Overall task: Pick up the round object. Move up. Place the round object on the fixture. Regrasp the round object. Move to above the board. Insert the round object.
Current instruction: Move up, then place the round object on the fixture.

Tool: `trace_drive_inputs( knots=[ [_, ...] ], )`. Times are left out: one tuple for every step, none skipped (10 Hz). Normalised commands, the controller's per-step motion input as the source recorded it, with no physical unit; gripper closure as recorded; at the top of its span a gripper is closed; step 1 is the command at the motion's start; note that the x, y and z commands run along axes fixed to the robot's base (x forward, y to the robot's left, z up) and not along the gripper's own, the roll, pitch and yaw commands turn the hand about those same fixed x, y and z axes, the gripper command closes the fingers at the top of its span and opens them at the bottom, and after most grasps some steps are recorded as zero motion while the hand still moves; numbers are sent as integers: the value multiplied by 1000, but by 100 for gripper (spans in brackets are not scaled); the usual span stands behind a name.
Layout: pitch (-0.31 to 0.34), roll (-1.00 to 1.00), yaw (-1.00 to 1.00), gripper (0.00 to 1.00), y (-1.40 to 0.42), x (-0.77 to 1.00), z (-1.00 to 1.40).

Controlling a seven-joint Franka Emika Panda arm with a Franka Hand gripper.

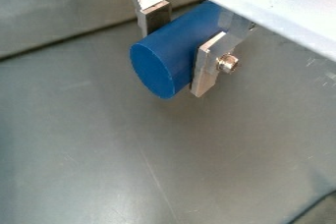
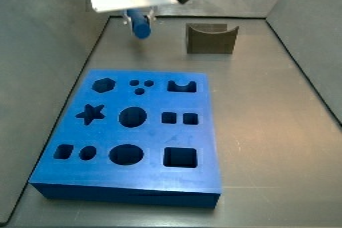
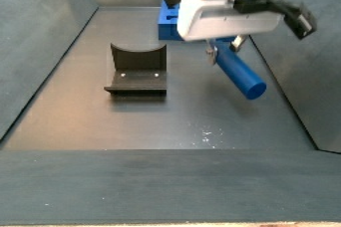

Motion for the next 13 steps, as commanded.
trace_drive_inputs(
  knots=[
    [29,-42,-21,100,2,-22,336],
    [26,-50,-17,100,0,-23,196],
    [0,0,0,100,0,0,1000],
    [8,-5,1,100,-1,-2,1000],
    [25,-12,2,100,-5,-14,1000],
    [25,-19,4,100,-7,-17,1000],
    [26,-30,6,100,-11,-21,1000],
    [28,-39,7,100,-15,-24,1000],
    [32,-47,8,100,-17,-23,929],
    [35,-56,9,100,-17,-17,778],
    [46,-68,9,100,-16,-8,574],
    [54,-76,8,100,-14,0,421],
    [67,-86,9,100,-10,6,218]
  ],
)
